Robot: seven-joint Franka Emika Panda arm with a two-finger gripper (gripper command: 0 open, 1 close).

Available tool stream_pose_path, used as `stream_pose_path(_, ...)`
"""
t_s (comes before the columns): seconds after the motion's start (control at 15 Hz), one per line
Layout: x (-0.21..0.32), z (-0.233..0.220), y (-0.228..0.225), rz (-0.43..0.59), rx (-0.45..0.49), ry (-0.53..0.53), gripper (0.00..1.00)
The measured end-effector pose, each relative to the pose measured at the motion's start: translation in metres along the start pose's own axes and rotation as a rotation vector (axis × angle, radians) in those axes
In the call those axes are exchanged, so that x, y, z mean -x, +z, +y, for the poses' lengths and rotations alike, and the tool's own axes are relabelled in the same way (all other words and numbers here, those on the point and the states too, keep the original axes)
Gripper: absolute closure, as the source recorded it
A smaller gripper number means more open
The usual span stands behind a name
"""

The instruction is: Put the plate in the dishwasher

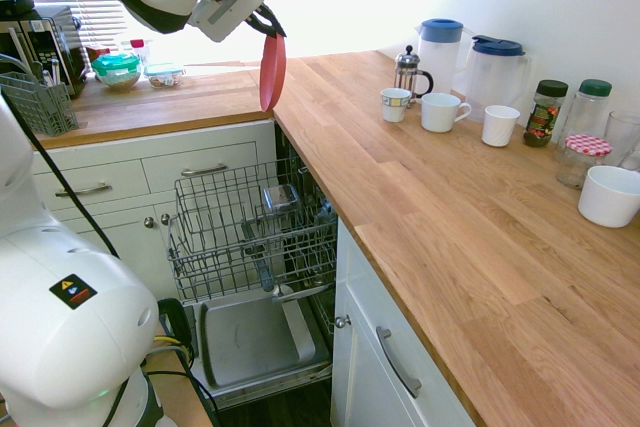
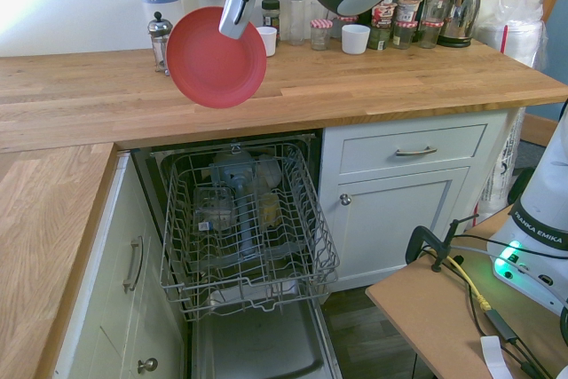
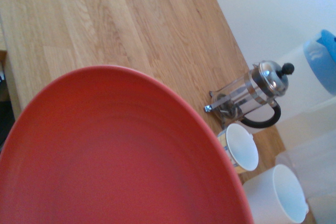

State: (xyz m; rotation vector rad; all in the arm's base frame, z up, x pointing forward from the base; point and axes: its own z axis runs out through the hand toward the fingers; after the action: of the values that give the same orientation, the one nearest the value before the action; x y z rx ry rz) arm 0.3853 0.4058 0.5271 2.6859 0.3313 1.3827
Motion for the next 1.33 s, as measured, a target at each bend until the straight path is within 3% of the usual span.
stream_pose_path(0.4, 0.067, -0.057, 0.014, 0.091, 0.076, -0.174, 1.0)
stream_pose_path(0.73, 0.138, -0.106, 0.045, 0.064, 0.067, -0.289, 1.0)
stream_pose_path(1.0, 0.177, -0.127, 0.065, 0.027, 0.037, -0.321, 1.0)
stream_pose_path(1.33, 0.192, -0.135, 0.078, 0.004, 0.025, -0.288, 1.0)
